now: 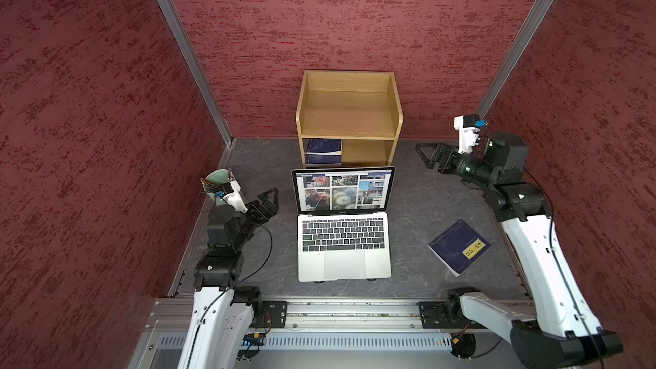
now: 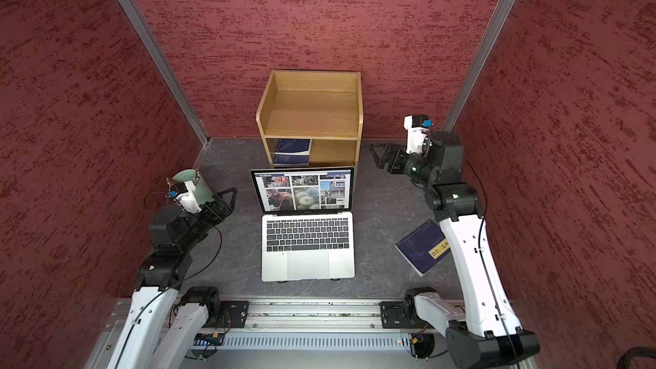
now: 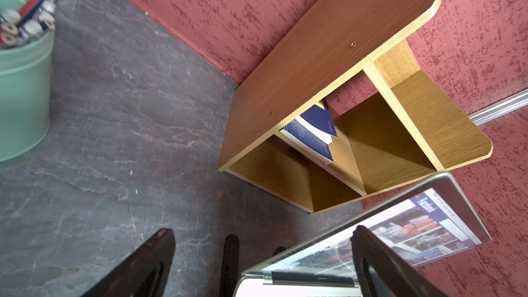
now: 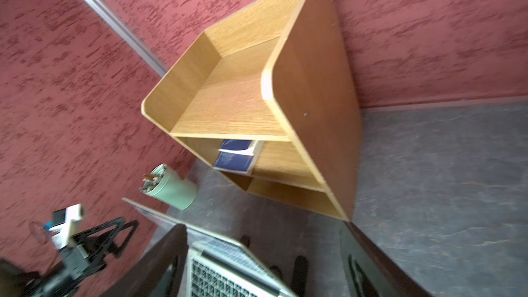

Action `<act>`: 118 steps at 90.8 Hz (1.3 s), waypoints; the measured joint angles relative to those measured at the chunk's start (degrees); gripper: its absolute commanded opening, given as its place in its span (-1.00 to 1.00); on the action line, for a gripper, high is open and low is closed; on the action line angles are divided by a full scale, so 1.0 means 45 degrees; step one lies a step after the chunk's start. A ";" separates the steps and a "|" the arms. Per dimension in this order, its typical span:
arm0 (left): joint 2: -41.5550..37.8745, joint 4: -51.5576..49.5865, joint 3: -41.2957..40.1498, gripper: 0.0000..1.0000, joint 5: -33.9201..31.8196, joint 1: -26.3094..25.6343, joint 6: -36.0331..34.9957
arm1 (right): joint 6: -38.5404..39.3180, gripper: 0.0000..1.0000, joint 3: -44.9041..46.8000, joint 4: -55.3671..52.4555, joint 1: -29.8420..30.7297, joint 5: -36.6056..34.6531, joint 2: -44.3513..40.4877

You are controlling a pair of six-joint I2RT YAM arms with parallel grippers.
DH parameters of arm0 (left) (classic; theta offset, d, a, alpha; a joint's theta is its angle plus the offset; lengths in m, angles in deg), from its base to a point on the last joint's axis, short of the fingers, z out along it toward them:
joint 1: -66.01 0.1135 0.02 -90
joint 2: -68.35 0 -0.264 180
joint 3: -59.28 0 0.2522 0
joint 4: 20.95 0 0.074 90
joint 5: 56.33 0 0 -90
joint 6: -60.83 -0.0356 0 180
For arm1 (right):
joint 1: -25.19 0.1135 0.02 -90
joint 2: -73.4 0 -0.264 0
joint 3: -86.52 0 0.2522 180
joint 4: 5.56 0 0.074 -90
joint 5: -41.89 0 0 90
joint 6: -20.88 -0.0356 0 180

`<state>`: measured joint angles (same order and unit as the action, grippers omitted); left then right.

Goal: Close the laptop lid and set it aside
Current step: Close the lid of the laptop.

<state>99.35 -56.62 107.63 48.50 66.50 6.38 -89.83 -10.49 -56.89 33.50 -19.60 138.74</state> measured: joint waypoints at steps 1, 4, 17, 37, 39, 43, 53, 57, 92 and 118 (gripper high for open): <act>0.0000 -0.0053 0.0010 0.99 0.0015 -0.0005 0.0005 | -0.0053 0.57 -0.0141 -0.0151 0.0117 0.0029 0.0073; 0.0000 -0.0209 0.0044 0.99 0.0034 -0.0034 0.0010 | -0.0058 0.54 -0.0471 -0.0549 0.0403 0.0034 0.0253; 0.0000 -0.0607 0.0180 0.99 0.0068 -0.0131 0.0044 | -0.0044 0.50 -0.1972 -0.2288 0.1889 -0.0364 0.1098; 0.0063 -0.0923 0.0180 0.99 0.0083 -0.0330 0.0073 | 0.0321 0.49 -0.3711 -0.3759 0.3711 -0.1603 0.2793; 0.0073 -0.0928 0.0185 0.99 0.0117 -0.0389 0.0107 | 0.0389 0.48 -0.3871 -0.3827 0.3837 -0.1681 0.2992; 0.0087 -0.0937 0.0180 0.99 0.0180 -0.0500 0.0126 | 0.0520 0.47 -0.4226 -0.3963 0.4041 -0.1836 0.3390; 0.0029 -0.0937 0.0175 0.99 0.0384 -0.0971 0.0194 | 0.0913 0.44 -0.5183 -0.4216 0.4376 -0.1948 0.4318; -0.0073 -0.0908 0.0126 0.99 0.0408 -0.1277 0.0257 | 0.1151 0.44 -0.5673 -0.4337 0.4503 -0.1957 0.4736; -0.0724 -0.0675 -0.1316 0.99 -0.0719 -0.4993 0.1195 | 0.2686 0.27 -0.8728 -0.5863 0.5697 -0.1923 0.7606; -0.0685 -0.0452 -0.2278 0.99 -0.1656 -0.6373 0.1700 | 0.2837 0.26 -0.8752 -0.6324 0.6105 -0.1685 0.7781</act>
<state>96.27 -58.66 97.38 41.04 37.82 14.03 -77.07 -49.87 -85.34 60.98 -27.18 173.76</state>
